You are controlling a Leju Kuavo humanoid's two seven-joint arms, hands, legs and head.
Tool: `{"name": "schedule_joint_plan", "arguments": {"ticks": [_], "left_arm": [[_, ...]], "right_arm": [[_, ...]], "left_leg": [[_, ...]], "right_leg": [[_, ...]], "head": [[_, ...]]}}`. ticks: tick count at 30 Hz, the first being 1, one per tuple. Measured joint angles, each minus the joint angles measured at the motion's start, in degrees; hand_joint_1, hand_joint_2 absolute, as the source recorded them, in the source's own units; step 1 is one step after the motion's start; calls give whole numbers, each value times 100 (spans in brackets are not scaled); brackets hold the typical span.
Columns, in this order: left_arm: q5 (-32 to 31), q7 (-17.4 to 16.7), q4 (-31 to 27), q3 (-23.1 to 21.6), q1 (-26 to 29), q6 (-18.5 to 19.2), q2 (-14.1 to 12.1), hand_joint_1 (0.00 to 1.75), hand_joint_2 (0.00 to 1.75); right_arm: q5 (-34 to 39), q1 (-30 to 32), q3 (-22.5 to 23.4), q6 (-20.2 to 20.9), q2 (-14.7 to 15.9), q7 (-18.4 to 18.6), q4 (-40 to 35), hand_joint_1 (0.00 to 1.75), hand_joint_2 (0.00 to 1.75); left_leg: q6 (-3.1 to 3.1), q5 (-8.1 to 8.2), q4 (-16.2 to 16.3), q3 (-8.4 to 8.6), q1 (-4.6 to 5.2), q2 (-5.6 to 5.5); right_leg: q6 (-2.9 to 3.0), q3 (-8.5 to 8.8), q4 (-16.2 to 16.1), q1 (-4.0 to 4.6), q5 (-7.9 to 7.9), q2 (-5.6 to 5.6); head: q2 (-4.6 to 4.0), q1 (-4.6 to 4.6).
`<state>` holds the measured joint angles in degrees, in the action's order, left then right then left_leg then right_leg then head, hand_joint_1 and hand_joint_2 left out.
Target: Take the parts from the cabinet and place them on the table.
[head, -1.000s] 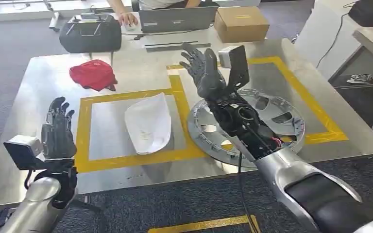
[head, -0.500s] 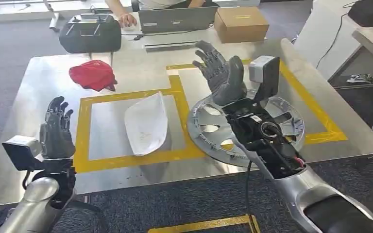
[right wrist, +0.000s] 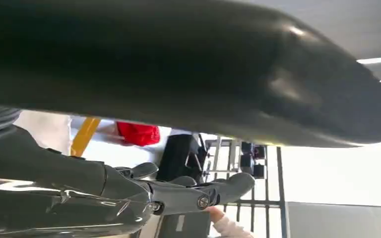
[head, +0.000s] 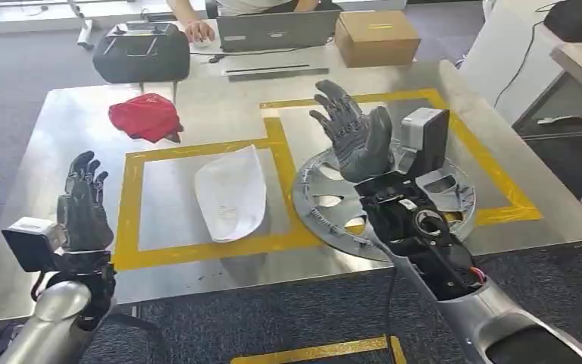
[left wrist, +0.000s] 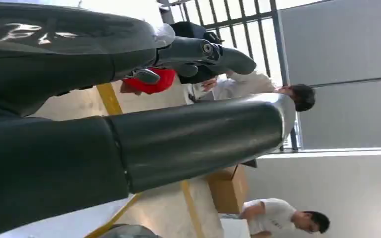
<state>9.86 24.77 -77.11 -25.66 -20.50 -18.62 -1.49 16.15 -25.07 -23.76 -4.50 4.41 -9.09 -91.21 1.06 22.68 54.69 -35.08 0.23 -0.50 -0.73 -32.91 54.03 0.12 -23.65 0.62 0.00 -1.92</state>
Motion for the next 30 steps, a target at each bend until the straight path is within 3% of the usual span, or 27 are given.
{"name": "schedule_joint_plan", "arguments": {"ticks": [6,14,16,17,18,20,21,22,23,25,26,27,30], "left_arm": [[-26,-31,-112,0,46,-7,-2,0,0],[-24,-37,-181,0,56,-7,-2,0,0],[-24,-48,-206,0,56,2,4,0,0],[-24,-50,-210,0,51,4,7,0,0],[-24,-50,-212,0,37,4,9,0,0],[-24,-50,-212,0,45,4,9,0,0],[-24,-53,-212,0,51,-2,9,0,0],[-24,-53,-212,0,57,-7,9,0,0],[-22,-53,-212,0,57,-18,9,0,0],[-20,-53,-216,0,56,-39,11,0,0],[-20,-53,-227,0,57,-39,9,0,0],[-13,-53,-234,0,47,-42,4,0,0],[-4,-53,-240,0,57,-42,7,0,0]], "right_arm": [[7,110,-26,-7,24,26,-90,0,0],[7,217,-68,-138,42,66,-227,0,0],[7,233,-72,-162,44,81,-295,0,0],[7,236,-72,-162,57,81,-302,0,0],[7,237,-74,-162,70,85,-306,0,0],[7,274,-79,-162,81,90,-315,0,0],[4,306,-81,-160,81,92,-315,0,0],[2,327,-81,-155,83,92,-315,0,0],[0,331,-81,-151,85,92,-315,0,0],[0,329,-79,-131,85,90,-326,0,0],[0,329,-79,-114,85,83,-328,0,0],[0,327,-81,-109,85,83,-332,0,0],[0,339,-81,-105,88,81,-337,0,0]], "left_leg": [[0,0,0,0,0,0],[72,49,37,1,56,-2],[120,3,-64,74,-21,23],[126,-1,-93,114,-16,32],[132,1,-92,131,-22,35],[135,7,-89,132,-21,38],[138,11,-86,133,-21,38],[130,17,-84,140,-25,36],[121,23,-77,147,-32,29],[70,58,-36,174,-52,14],[32,82,-14,174,-54,11],[2,79,25,138,-17,1],[-83,28,2,124,-30,15]], "right_leg": [[0,1,0,0,0,0],[-57,24,-13,-33,-20,-1],[-100,23,1,-19,-59,-1],[-122,-41,141,-18,-172,-9],[-141,-188,536,-27,-410,-15],[-185,-672,1576,-59,-839,-18],[-201,-833,1912,-70,-918,-20],[-208,-854,1927,-83,-853,-25],[-212,-733,1644,-102,-648,-30],[-226,-196,552,-136,-88,-39],[-232,-9,131,-142,-55,-37],[-196,99,52,-93,-69,-18],[-95,50,101,-67,-45,11]], "head": [[0,0],[0,17],[0,18],[0,0],[0,-48],[0,-94],[0,-96],[0,-116],[0,-140],[0,-177],[0,-199],[0,-217],[0,-160]]}}
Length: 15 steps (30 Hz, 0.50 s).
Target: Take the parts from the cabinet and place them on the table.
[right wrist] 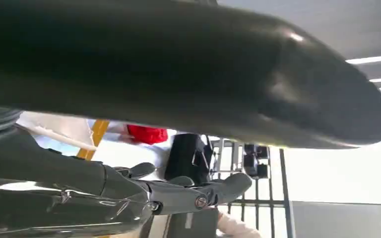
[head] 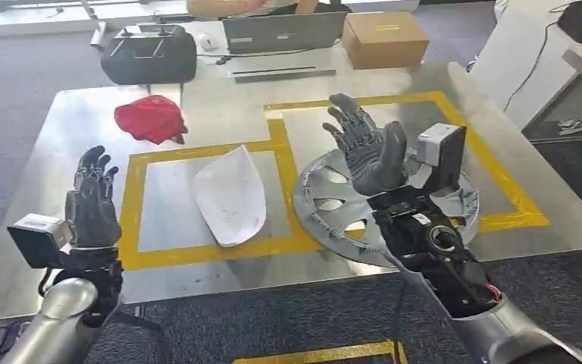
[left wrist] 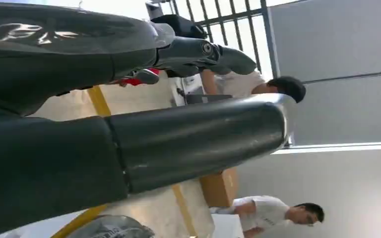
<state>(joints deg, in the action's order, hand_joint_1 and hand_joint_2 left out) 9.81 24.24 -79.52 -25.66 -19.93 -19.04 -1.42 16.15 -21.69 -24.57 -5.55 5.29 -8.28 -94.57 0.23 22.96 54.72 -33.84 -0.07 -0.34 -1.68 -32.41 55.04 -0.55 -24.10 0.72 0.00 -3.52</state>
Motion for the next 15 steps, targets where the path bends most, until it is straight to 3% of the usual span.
{"name": "schedule_joint_plan", "arguments": {"ticks": [1,2,3,5,7,8,9,11,12,15], "left_arm": [[0,0,-6,0,-2,0,-2,0,0],[0,0,-13,0,-3,0,-2,0,0],[0,0,-17,0,-15,0,-2,0,0],[0,0,-17,0,0,0,-2,0,0],[0,0,-17,0,15,0,-2,0,0],[0,0,-17,0,14,0,-4,0,0],[0,-2,-17,0,12,-4,-7,0,0],[0,-7,-22,0,-7,-4,-4,0,0],[-2,-7,-35,0,-18,-4,-4,0,0],[-2,-9,-46,0,-19,-4,0,0,0]], "right_arm": [[0,-5,0,2,0,-2,-9,0,0],[0,-7,0,4,0,-2,-9,0,0],[0,-7,0,2,0,-2,-9,0,0],[0,-1,-4,2,0,-2,-9,0,0],[0,4,-4,2,0,-2,-9,0,0],[0,8,-4,2,0,-2,-9,0,0],[0,9,-4,4,0,0,-9,0,0],[-2,7,-2,11,0,0,-20,0,0],[-2,10,0,13,0,0,-46,0,0],[-2,11,0,22,0,2,-55,0,0]], "left_leg": [[-39,4,7,-2,8,-6],[-70,147,116,-45,-20,0],[-102,402,451,-193,-21,4],[-149,913,1457,-619,-43,5],[-159,1069,1962,-815,-45,4],[-146,950,1782,-692,-45,4],[-120,741,1337,-415,-43,4],[-41,361,137,328,-38,4],[-24,393,-43,398,-4,5],[42,316,-12,341,31,-4]], "right_leg": [[61,7,-50,-31,36,-7],[108,14,-75,-48,67,-17],[143,-13,-75,-53,87,-30],[193,-84,-74,-41,131,-45],[196,-163,-71,-33,186,-46],[192,-196,-71,-30,216,-45],[183,-220,-71,-27,243,-41],[140,-234,-67,-25,287,-31],[107,-260,-63,13,310,-22],[9,-261,-93,-12,381,-28]], "head": [[0,7],[0,17],[0,81],[0,177],[0,203],[0,212],[0,214],[0,225],[0,223],[0,203]]}}
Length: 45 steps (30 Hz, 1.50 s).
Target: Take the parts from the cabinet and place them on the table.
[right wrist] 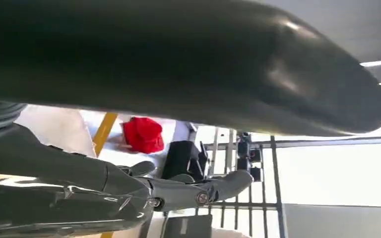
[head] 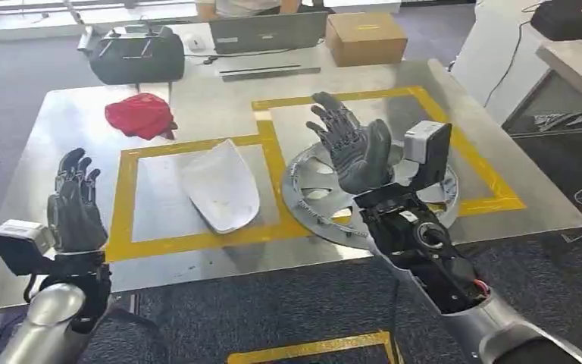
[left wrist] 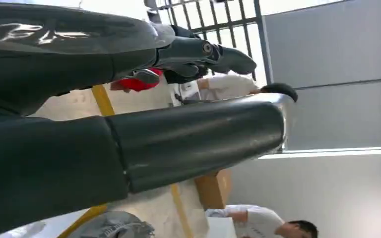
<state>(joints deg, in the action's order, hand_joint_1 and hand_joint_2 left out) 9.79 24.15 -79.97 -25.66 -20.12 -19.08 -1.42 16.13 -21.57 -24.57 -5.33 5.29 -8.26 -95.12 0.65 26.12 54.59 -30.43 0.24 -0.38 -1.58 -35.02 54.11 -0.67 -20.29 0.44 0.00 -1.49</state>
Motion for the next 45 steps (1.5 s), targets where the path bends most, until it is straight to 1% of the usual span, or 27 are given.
{"name": "schedule_joint_plan", "arguments": {"ticks": [1,2,3,5,6,7,9,11,12,13,21,22,23,25,27,29,30,31,34,35,36,38,39,40,42,44,45], "left_arm": [[0,0,0,0,1,0,2,0,0],[0,-2,0,0,-11,0,4,0,0],[0,-7,0,0,-12,-2,9,0,0],[-2,-7,0,0,8,0,17,0,0],[-2,-7,0,0,16,0,17,0,0],[-2,-7,0,0,24,0,17,0,0],[-2,-9,0,0,28,0,17,0,0],[-2,-7,0,0,26,0,18,0,0],[-2,-7,-2,0,25,0,20,0,0],[-2,-9,-2,0,17,0,20,0,0],[-7,-7,-2,0,21,0,22,0,0],[-24,-13,-2,0,9,0,17,0,0],[-37,-18,-2,0,16,0,15,0,0],[-42,-26,-2,0,26,0,11,0,0],[-55,-35,-2,0,26,0,-2,0,0],[-70,-54,-11,0,24,0,-2,0,0],[-76,-70,-33,0,18,0,-2,0,0],[-79,-79,-50,0,9,0,0,0,0],[-90,-103,-63,0,29,-2,-4,0,0],[-96,-111,-66,0,30,-2,-2,0,0],[-98,-116,-70,0,27,-2,2,0,0],[-101,-129,-81,0,31,-9,2,0,0],[-101,-131,-81,0,36,-9,2,0,0],[-101,-133,-81,0,38,-9,2,0,0],[-101,-140,-81,0,50,-11,0,0,0],[-101,-155,-83,0,49,-24,0,0,0],[-101,-162,-87,0,49,-42,2,0,0]], "right_arm": [[0,0,2,0,0,0,0,0,0],[0,6,13,-2,7,-2,0,0,0],[0,3,18,0,13,0,-2,0,0],[-2,19,20,15,13,2,-2,0,0],[-2,34,20,22,13,2,-2,0,0],[-2,53,17,30,13,2,-2,0,0],[-2,66,17,37,13,9,-2,0,0],[-2,54,22,39,13,9,-4,0,0],[-2,52,26,39,13,9,-11,0,0],[-2,60,26,39,13,9,-22,0,0],[-4,55,31,44,13,7,-33,0,0],[-9,25,39,85,13,15,-44,0,0],[-9,25,39,92,13,24,-46,0,0],[-9,25,39,98,13,33,-46,0,0],[-9,23,39,105,13,37,-46,0,0],[-11,18,39,118,13,37,-46,0,0],[-11,11,41,127,13,37,-50,0,0],[-13,4,46,129,13,39,-66,0,0],[-37,7,44,160,13,59,-79,0,0],[-39,16,48,160,15,63,-79,0,0],[-57,21,55,160,15,68,-81,0,0],[-79,25,57,160,17,74,-81,0,0],[-79,28,52,162,15,79,-81,0,0],[-81,31,48,162,17,81,-81,0,0],[-85,51,48,162,17,81,-81,0,0],[-83,45,48,168,17,81,-81,0,0],[-77,29,48,175,17,79,-83,0,0]], "left_leg": [[65,-57,-43,-17,-12,7],[102,-115,-66,-34,-46,41],[141,-146,-67,-75,-46,40],[170,-210,-63,-165,-39,52],[170,-245,-56,-220,-34,55],[166,-277,-50,-271,-29,55],[151,-324,-36,-340,-25,52],[132,-346,-9,-360,-18,46],[102,-366,-4,-382,-8,46],[62,-400,-6,-397,-9,46],[10,-438,-13,-397,-27,49],[-111,-20,413,-627,-20,29],[-156,435,1119,-895,-49,29],[-214,755,1922,-1149,-82,30],[-241,460,1692,-894,-120,31],[-256,78,686,-235,-153,36],[-255,89,179,89,-173,33],[-220,109,-19,158,-127,-2],[-92,32,33,42,-103,-16],[3,-33,-24,17,-150,7],[55,-76,-20,-32,-133,14],[125,-158,-17,-144,-110,24],[136,-201,-12,-201,-91,27],[144,-242,-6,-263,-74,28],[140,-320,7,-370,-50,23],[116,-378,17,-421,-31,7],[91,-404,16,-443,-25,12]], "right_leg": [[-50,-17,-11,0,36,7],[-67,-55,73,-35,-98,2],[-83,-152,326,-25,-382,-10],[-129,-465,1320,-33,-1026,-13],[-145,-592,1782,-31,-1242,-13],[-152,-605,1997,-32,-1303,-14],[-134,-183,1505,-31,-1047,-15],[-71,579,323,-24,-649,-14],[-25,784,-42,7,-763,-8],[-18,759,-41,33,-675,-2],[0,729,-38,59,-642,1],[186,611,-141,-21,-449,-53],[196,505,-138,-24,-379,-59],[190,354,-124,-26,-281,-65],[158,236,-105,-43,-201,-67],[108,153,-58,-64,-156,-66],[73,104,-22,-52,-136,-64],[31,50,5,-36,-109,-63],[-94,19,-29,-48,20,-46],[-121,-34,-14,-78,-12,-47],[-129,-97,140,-78,-241,-48],[-150,-374,1055,-82,-944,-46],[-161,-493,1530,-81,-1187,-46],[-163,-541,1855,-81,-1269,-47],[-130,-248,1662,-73,-981,-46],[-41,453,636,-29,-606,-42],[27,730,132,7,-728,-39]], "head": [[0,2],[0,15],[0,-28],[0,-112],[0,-125],[0,-138],[0,-168],[0,-230],[0,-241],[0,-210],[0,-232],[0,-177],[0,-98],[0,-42],[0,-13],[0,-2],[0,17],[0,37],[0,-37],[0,-35],[0,-33],[0,-157],[0,-173],[0,-181],[0,-214],[0,-266],[0,-286]]}}
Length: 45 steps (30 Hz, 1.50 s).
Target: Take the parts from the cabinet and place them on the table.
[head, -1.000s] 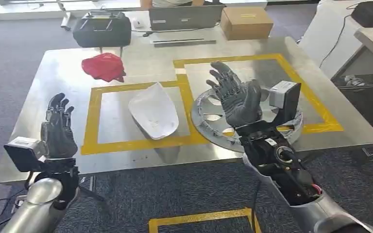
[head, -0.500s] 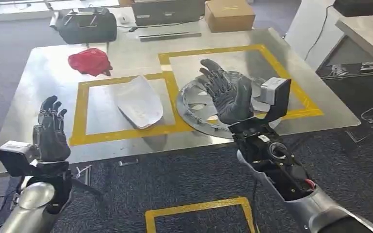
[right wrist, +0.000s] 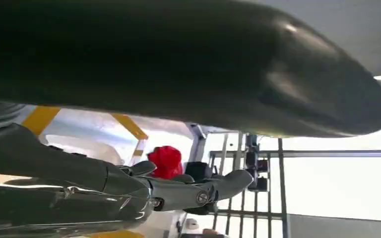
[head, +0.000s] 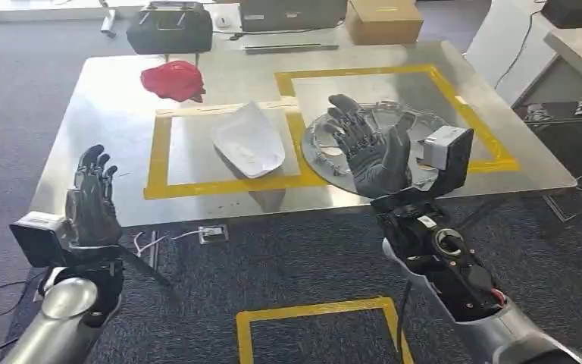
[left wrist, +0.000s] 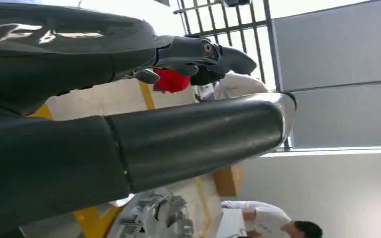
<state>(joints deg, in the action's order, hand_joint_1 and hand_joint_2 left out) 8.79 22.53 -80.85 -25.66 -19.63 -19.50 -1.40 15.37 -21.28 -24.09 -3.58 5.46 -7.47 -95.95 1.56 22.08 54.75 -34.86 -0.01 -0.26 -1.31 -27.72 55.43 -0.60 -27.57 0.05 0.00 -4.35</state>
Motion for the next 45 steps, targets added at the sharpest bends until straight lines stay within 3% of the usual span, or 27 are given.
{"name": "schedule_joint_plan", "arguments": {"ticks": [1,4,5,7,9,11,12,14,15,19,20,21,23,25,27,29,30,31,34,35,36,39,40,41,43,44,45], "left_arm": [[2,-15,-18,0,-7,-13,-4,0,0],[11,-46,-50,0,1,-39,-7,0,0],[15,-46,-57,0,1,-41,-17,0,0],[28,-48,-61,2,-7,-63,-26,0,0],[35,-50,-63,2,18,-72,-39,0,0],[39,-50,-61,2,34,-72,-55,0,0],[48,-50,-61,2,34,-72,-61,0,0],[63,-50,-72,2,24,-90,-66,0,0],[70,-50,-79,2,7,-98,-68,0,0],[129,-55,-98,0,2,-149,-77,0,0],[129,-55,-101,0,-6,-149,-79,0,0],[133,-59,-103,0,-7,-149,-79,0,0],[133,-59,-103,0,-3,-149,-79,0,0],[136,-61,-103,0,0,-149,-81,0,0],[135,-61,-103,0,3,-149,-85,0,0],[138,-61,-103,0,1,-151,-87,0,0],[144,-61,-105,0,-1,-159,-87,0,0],[151,-63,-107,0,-10,-177,-90,0,0],[166,-68,-107,0,-5,-190,-90,0,0],[166,-68,-107,0,-6,-190,-98,0,0],[170,-70,-107,-2,-14,-190,-98,0,0],[190,-85,-107,-2,-14,-159,-101,0,0],[190,-87,-107,-2,-15,-155,-103,0,0],[197,-87,-107,-2,-15,-153,-105,0,0],[205,-87,-107,-2,-26,-149,-105,0,0],[205,-87,-107,-4,-42,-146,-105,0,0],[205,-87,-107,-4,-72,-142,-105,0,0]], "right_arm": [[0,-4,-2,2,0,-2,-4,0,0],[7,-12,-11,7,0,0,-9,0,0],[7,-16,-13,7,0,0,-9,0,0],[7,-43,-17,15,0,-2,-9,0,0],[7,-42,-28,20,0,4,-7,0,0],[11,-41,-44,20,0,7,-2,0,0],[17,-41,-48,20,0,7,-2,0,0],[90,-44,-55,17,0,7,-2,0,0],[105,-45,-57,9,0,4,-4,0,0],[111,-41,-79,0,0,7,-4,0,0],[111,-35,-83,-2,2,7,-2,0,0],[111,-39,-87,-7,13,7,-2,0,0],[112,-34,-92,-9,17,7,-2,0,0],[111,-26,-98,-7,20,7,-2,0,0],[111,-23,-101,-9,22,9,2,0,0],[114,-36,-101,-13,22,9,4,0,0],[116,-45,-101,-15,22,9,2,0,0],[118,-50,-98,-18,22,7,-2,0,0],[118,-46,-103,-59,22,22,-4,0,0],[118,-49,-103,-81,22,28,-4,0,0],[118,-48,-103,-98,22,55,-7,0,0],[111,-36,-105,-157,22,98,-11,0,0],[111,-34,-103,-175,22,98,-11,0,0],[111,-24,-105,-186,22,103,-11,0,0],[109,-9,-103,-195,22,103,-11,0,0],[107,-11,-103,-195,22,103,-15,0,0],[107,-9,-101,-197,22,103,-35,0,0]], "left_leg": [[-38,-35,3,-15,6,3],[-160,-173,-64,-23,-33,6],[-196,-136,-55,-74,-17,11],[-238,446,518,-308,-28,2],[-282,996,1508,-648,-55,4],[-311,930,1882,-686,-65,5],[-311,726,1670,-512,-73,5],[-299,336,626,173,-87,6],[-285,417,209,419,-87,0],[-131,385,39,408,-38,-19],[-50,327,-8,374,-81,14],[5,282,-6,335,-74,18],[57,215,-4,243,-56,26],[65,135,9,135,-32,29],[55,68,29,36,-18,22],[23,14,50,-21,-4,5],[-6,-20,44,-50,3,8],[-50,-72,45,-72,-4,14],[-170,-224,-27,-97,-52,17],[-199,-113,45,-143,-45,7],[-245,132,229,-227,-26,0],[-307,1019,1614,-687,-58,4],[-323,1041,1909,-746,-63,4],[-332,903,1937,-685,-76,5],[-348,440,1319,-201,-112,6],[-355,350,810,146,-126,9],[-362,498,359,434,-126,4]], "right_leg": [[-1,130,-230,11,-23,-3],[55,89,-273,59,86,4],[102,93,-361,-43,167,-36],[180,-46,-360,-27,267,-62],[173,-184,-348,-21,359,-69],[157,-330,-313,-25,443,-71],[143,-390,-290,-30,470,-70],[107,-492,-200,-42,501,-65],[81,-559,-158,-23,508,-67],[-67,-645,-141,-11,652,-48],[-96,-695,-95,-41,556,-47],[-113,-779,117,-31,288,-32],[-148,-1053,1036,-41,-317,-25],[-162,-1204,1780,-41,-587,-25],[-133,-895,1479,-37,-261,-24],[-50,-163,345,-27,151,-13],[-15,40,-23,7,-23,-8],[-17,121,-248,34,-31,-9],[29,46,-245,82,130,3],[66,46,-338,-21,217,-47],[99,-8,-339,-1,277,-45],[135,-264,-292,4,426,-59],[132,-356,-262,2,478,-60],[125,-437,-237,-1,518,-60],[85,-603,-159,-13,593,-55],[59,-665,-106,-19,616,-48],[28,-739,-57,7,635,-45]], "head": [[0,29],[0,5],[0,13],[0,112],[0,188],[0,251],[0,278],[0,291],[0,308],[0,249],[0,269],[0,241],[0,131],[0,107],[0,74],[0,13],[0,9],[0,42],[0,-9],[0,-4],[0,42],[0,177],[0,203],[0,236],[0,269],[0,275],[0,295]]}}
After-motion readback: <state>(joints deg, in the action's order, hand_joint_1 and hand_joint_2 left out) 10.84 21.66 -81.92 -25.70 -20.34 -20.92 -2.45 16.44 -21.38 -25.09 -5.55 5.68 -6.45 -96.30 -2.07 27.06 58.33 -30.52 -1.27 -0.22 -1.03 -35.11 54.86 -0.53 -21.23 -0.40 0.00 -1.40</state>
